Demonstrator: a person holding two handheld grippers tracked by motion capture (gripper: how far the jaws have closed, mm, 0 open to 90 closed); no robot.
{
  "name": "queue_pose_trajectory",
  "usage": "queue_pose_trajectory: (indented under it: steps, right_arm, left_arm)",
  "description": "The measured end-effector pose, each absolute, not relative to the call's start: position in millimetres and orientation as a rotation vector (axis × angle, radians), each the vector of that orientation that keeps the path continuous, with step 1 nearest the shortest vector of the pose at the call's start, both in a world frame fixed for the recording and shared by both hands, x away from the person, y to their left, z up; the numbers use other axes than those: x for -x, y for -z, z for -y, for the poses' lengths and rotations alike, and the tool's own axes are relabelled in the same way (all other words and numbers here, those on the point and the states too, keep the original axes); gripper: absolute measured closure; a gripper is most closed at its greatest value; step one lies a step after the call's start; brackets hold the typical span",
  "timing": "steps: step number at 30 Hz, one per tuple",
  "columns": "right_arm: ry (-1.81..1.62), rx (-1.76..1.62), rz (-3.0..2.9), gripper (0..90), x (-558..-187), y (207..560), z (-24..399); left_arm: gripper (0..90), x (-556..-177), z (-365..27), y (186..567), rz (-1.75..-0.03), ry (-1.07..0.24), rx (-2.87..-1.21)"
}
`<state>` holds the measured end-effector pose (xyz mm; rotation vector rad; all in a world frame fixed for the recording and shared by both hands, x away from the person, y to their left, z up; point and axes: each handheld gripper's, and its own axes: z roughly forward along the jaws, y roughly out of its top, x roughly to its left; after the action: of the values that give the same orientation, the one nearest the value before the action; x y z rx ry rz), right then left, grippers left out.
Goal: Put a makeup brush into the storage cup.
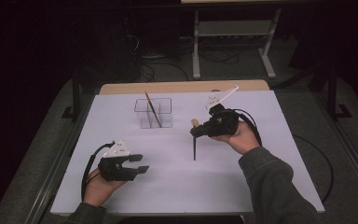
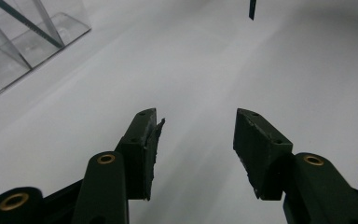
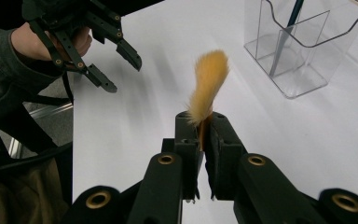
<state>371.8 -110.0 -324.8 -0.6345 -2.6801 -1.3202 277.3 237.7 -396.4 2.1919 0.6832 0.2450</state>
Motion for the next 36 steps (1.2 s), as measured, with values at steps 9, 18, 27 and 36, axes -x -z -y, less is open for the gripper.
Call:
queue_pose_trajectory:
  steps: [9, 18, 27, 36]
  right_arm:
    - [1.295, 0.656, 2.709, 82.7, -379.8, 315.0, 111.9]
    - [1.316, 0.644, 2.739, 82.7, -390.0, 299.7, 110.0]
    - [1.300, 0.644, 2.760, 82.7, -404.3, 290.7, 102.2]
    - [1.284, 0.646, 2.781, 82.7, -418.8, 282.5, 90.9]
  left_arm:
    - [47.6, -275.8, -244.7, 396.7, -0.702, -0.257, -2.182]
    - [46.1, -278.4, -249.1, 398.2, -0.718, -0.263, -2.178]
    - [44.0, -280.5, -256.0, 395.2, -0.734, -0.270, -2.149]
    - [43.1, -280.4, -258.5, 394.4, -0.744, -0.275, -2.144]
